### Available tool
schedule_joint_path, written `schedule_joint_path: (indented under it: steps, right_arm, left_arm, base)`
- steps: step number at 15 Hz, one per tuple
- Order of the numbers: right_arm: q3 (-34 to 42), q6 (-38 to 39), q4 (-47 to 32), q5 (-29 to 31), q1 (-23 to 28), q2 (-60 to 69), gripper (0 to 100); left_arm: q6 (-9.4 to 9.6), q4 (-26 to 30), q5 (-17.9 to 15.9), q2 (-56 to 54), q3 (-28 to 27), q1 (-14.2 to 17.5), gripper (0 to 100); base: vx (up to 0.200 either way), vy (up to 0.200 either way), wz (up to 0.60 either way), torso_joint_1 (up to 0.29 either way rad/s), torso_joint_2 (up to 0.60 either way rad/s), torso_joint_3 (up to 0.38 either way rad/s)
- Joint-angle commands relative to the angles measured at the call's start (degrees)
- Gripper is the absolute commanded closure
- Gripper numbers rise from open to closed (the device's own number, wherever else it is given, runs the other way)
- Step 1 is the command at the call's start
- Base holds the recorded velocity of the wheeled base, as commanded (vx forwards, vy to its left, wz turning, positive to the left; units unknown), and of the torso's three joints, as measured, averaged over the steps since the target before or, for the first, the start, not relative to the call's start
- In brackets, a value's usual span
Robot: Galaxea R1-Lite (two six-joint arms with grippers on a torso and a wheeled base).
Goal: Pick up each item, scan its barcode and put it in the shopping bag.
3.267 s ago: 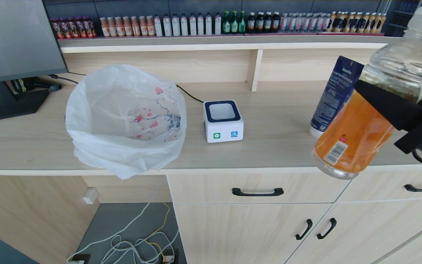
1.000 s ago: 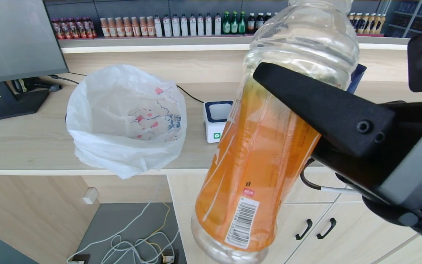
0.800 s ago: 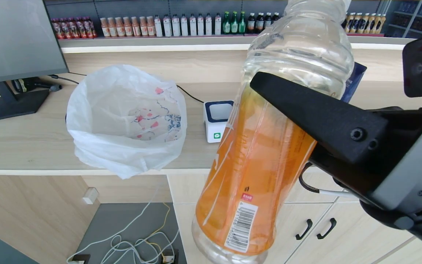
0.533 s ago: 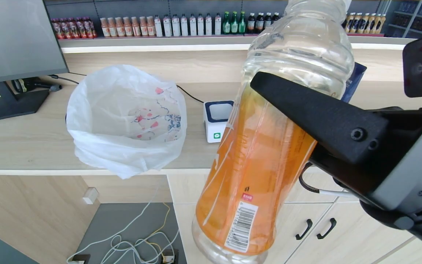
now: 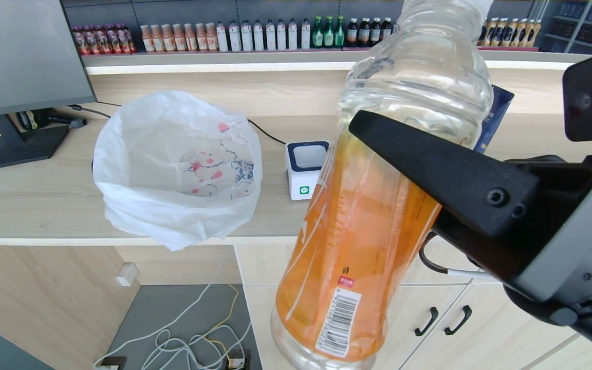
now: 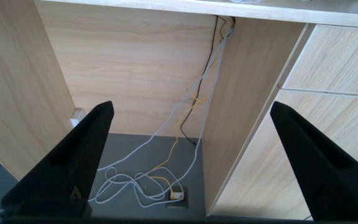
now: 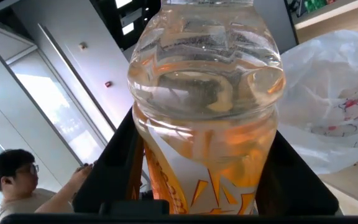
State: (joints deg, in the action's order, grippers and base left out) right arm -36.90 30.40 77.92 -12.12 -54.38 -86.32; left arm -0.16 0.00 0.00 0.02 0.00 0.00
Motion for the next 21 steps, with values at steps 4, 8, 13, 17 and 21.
schedule_joint_path:
  steps: [4,8,13,17,21]
  right_arm:
    - [0.3,-8.0,-0.4,0.4,1.5,-0.1,100]
    - [0.8,-16.3,-0.6,2.7,5.5,0.8,100]
    - [0.3,-22.7,-0.5,12.6,8.4,1.3,100]
    - [0.1,-26.9,-0.1,12.6,15.1,1.2,100]
    - [1.1,-29.5,1.8,17.3,15.3,1.2,100]
  left_arm:
    - [-0.02,0.0,0.0,0.0,0.0,0.0,0]
    - [-0.02,0.0,0.0,0.0,0.0,0.0,0]
    - [-0.02,0.0,0.0,0.0,0.0,-0.1,0]
    - [-0.02,0.0,0.0,0.0,0.0,-0.1,0]
    - [-0.02,0.0,0.0,0.0,0.0,-0.1,0]
  base:
    - [0.000,0.000,0.00,0.000,0.00,0.000]
    - [0.000,0.000,0.00,0.000,0.00,0.000]
    - [0.000,0.000,0.00,0.000,0.00,0.000]
    - [0.000,0.000,0.00,0.000,0.00,0.000]
    - [0.000,0.000,0.00,0.000,0.00,0.000]
